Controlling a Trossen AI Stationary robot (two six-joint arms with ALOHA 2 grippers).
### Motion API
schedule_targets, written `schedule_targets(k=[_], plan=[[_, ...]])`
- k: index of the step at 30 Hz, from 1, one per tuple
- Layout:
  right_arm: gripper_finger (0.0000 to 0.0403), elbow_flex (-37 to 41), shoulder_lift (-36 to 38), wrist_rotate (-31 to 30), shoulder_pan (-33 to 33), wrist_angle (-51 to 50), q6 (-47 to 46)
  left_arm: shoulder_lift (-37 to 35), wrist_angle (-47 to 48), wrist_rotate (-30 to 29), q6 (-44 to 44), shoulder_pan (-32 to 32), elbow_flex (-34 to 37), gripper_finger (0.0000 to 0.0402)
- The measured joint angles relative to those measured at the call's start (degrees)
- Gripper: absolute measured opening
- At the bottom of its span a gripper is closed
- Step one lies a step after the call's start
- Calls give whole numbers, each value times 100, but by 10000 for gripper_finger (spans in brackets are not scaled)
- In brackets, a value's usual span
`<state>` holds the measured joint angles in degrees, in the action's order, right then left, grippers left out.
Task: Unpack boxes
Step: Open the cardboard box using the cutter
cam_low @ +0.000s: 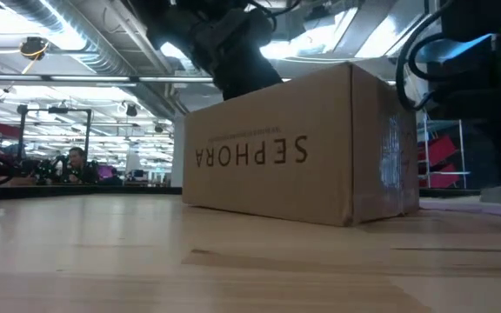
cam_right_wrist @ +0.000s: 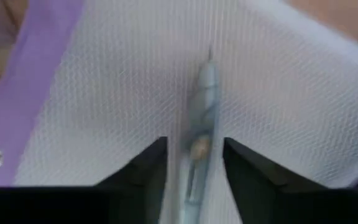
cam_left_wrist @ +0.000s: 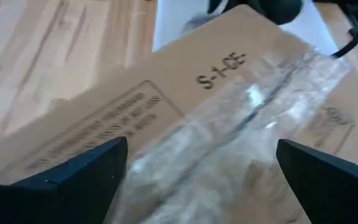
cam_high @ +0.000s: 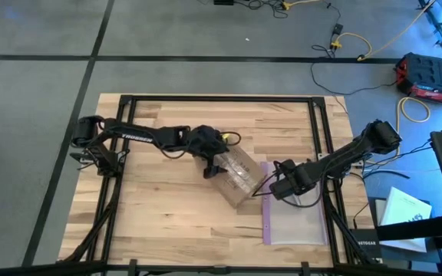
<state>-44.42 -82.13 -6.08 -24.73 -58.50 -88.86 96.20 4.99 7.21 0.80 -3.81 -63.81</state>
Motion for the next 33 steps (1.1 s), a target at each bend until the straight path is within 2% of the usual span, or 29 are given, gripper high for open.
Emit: schedule_targets(k=[3, 6, 13, 21, 26, 30, 33], plan=[[194, -2, 0, -164, 0, 8, 252, 0, -78, -166, 347, 166, -5, 400], [214, -2, 0, -284, -4, 31, 466, 0, -150, -188, 806, 313, -51, 400], [221, -2, -9, -583, -4, 44, 964, -11, -146, -185, 1387, 675, -588, 400], [221, -14, -11, -677, -4, 190, 1589, -22, 10, -189, 1573, 861, -1756, 400], [222, -450, -9, -1520, -266, -253, 1696, -42, 449, -263, 1382, 923, -2446, 400], [222, -1028, 0, -2088, -564, -925, 1624, -376, 192, -903, 765, 1114, -2503, 400], [222, -1398, 2, -2740, -840, -1089, 1476, -777, 497, -952, 573, 1063, -2486, 400]])
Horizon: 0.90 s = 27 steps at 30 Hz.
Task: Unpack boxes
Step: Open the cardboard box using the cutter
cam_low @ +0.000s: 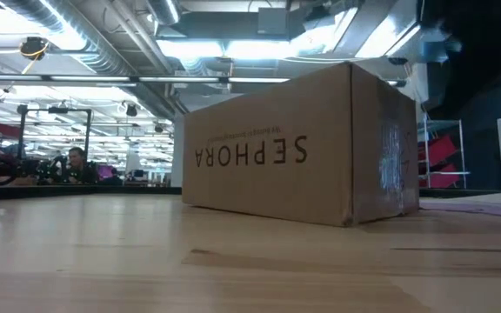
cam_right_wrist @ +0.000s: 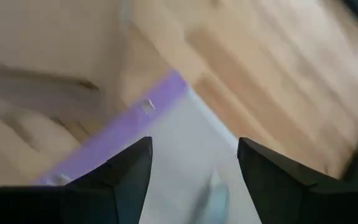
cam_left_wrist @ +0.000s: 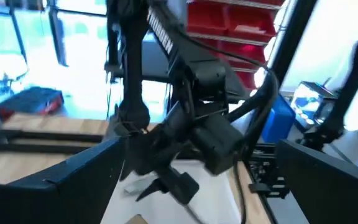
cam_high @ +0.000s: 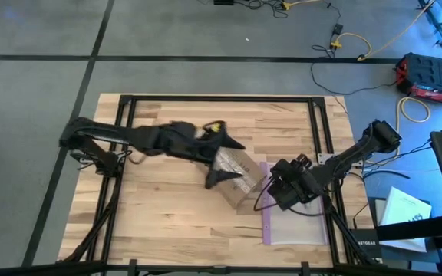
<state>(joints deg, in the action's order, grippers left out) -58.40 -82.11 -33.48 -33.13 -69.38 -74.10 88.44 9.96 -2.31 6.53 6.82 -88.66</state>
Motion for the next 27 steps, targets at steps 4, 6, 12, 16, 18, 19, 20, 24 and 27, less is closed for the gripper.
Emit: schedule_targets(k=[4, 6, 12, 16, 18, 19, 20, 24, 27], plan=[[222, -259, 0, -891, -245, 231, -333, -451, 895, -54, -146, -232, 4, 400], [222, -279, 0, -1118, -300, 531, -443, -589, 1342, -53, -212, -350, 11, 400], [222, -196, -52, -1102, -398, 1112, -362, -1142, 1348, -40, -285, -669, 748, 400], [222, -186, -52, -1106, -461, 1349, -362, -1806, 101, -31, 145, -828, 2237, 400], [222, -185, -52, -1183, -500, 1471, -360, -2181, -827, -45, 522, -885, 3124, 400], [222, -185, -52, -1206, -523, 1512, -355, -2334, -1267, -68, 705, -906, 3561, 400], [222, -185, -52, -1210, -526, 1560, -341, -2453, -1636, -90, 917, -918, 3958, 400], [222, -185, -52, -1178, -513, 1582, -45, -2590, -2802, -152, 1463, -926, 5264, 400], [222, -185, -52, -1114, -511, 1588, 111, -2483, -3241, -165, 1833, -838, 5845, 400]])
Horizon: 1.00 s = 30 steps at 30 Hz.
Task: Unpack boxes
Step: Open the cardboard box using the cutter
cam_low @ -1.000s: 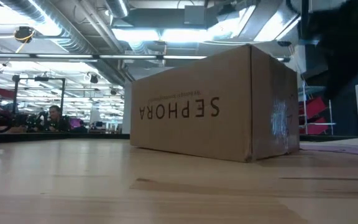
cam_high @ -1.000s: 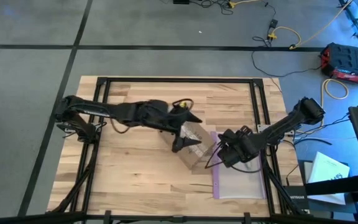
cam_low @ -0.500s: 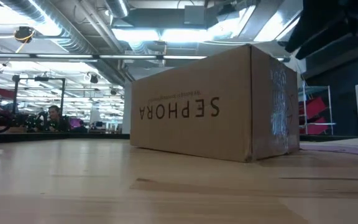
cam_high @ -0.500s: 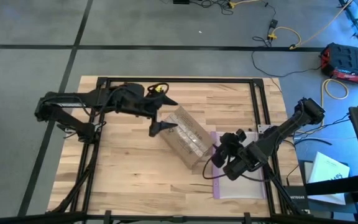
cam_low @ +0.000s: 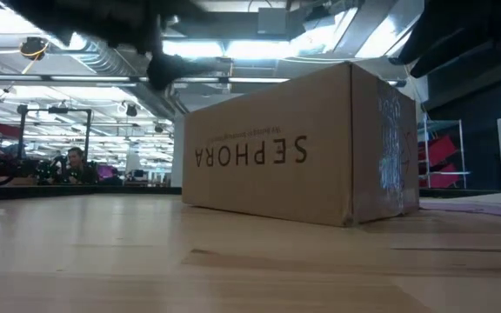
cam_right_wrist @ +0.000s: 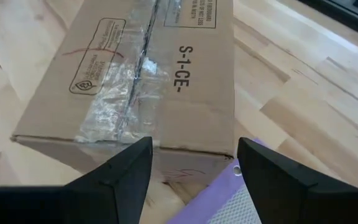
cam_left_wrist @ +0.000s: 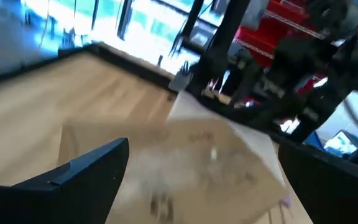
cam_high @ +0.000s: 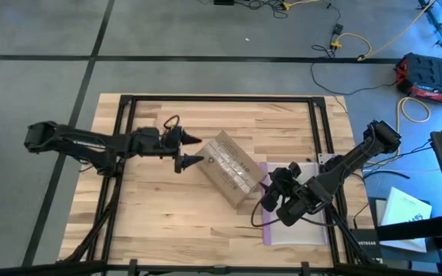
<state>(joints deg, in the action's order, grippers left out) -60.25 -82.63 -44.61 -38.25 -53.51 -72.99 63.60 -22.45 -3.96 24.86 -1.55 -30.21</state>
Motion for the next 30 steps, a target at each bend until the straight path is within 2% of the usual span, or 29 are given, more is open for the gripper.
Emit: schedule_targets(k=[3, 9, 14, 19, 23, 27, 30], plan=[[222, 0, 0, 1, 1, -6, 255, 139, -68, 3, 238, 118, 268, 400], [222, 0, 0, 4, 1, 3, 299, 314, -118, 4, 320, 241, 295, 400], [222, 0, 0, 20, 50, 64, 272, 318, -308, -77, -422, 122, 295, 400], [222, 0, -40, 96, 233, 722, -21, 316, -673, -88, -1428, -2, 295, 400], [222, 2, -179, 268, 320, 1302, -57, 316, -700, -87, -1586, -104, 295, 400], [213, 2, -377, 480, 254, 1399, -462, 316, -596, -71, -1777, -169, 295, 400], [187, 2, -509, 846, 57, 1367, -764, 316, -552, 357, -1636, -337, 295, 400]])
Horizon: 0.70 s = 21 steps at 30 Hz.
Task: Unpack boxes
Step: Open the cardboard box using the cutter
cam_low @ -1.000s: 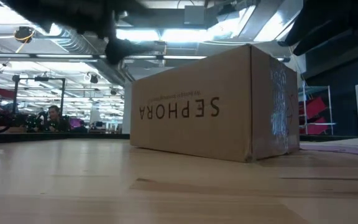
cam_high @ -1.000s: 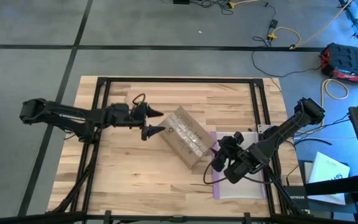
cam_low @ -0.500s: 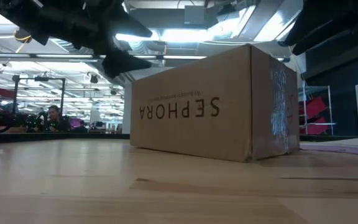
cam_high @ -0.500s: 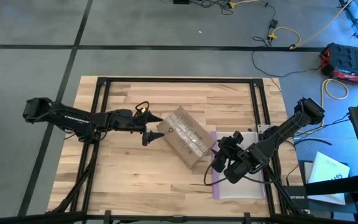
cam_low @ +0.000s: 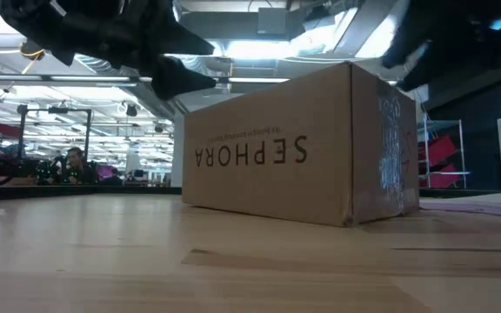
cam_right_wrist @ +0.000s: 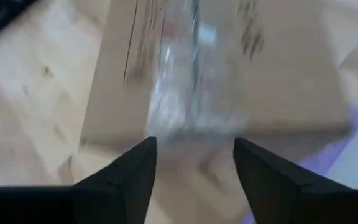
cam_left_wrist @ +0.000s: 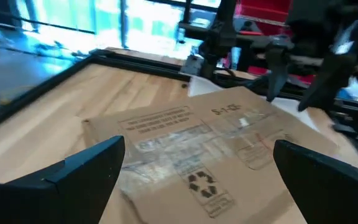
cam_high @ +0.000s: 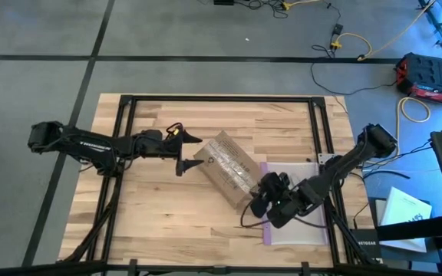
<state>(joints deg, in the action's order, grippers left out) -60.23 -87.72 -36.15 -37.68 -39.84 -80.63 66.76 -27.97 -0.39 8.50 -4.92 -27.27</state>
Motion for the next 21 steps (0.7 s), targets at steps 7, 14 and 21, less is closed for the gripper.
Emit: schedule_targets(k=[7, 14, 21], plan=[[32, 0, -40, -280, -540, -464, -829, 0, 62, 731, -111, -315, 0, 356], [3, 0, -238, -545, -581, -1080, -872, 0, 79, 728, 407, -358, 0, 134], [0, 0, -603, -515, -585, -1552, -930, 0, 453, 455, 140, 15, 0, 11]])
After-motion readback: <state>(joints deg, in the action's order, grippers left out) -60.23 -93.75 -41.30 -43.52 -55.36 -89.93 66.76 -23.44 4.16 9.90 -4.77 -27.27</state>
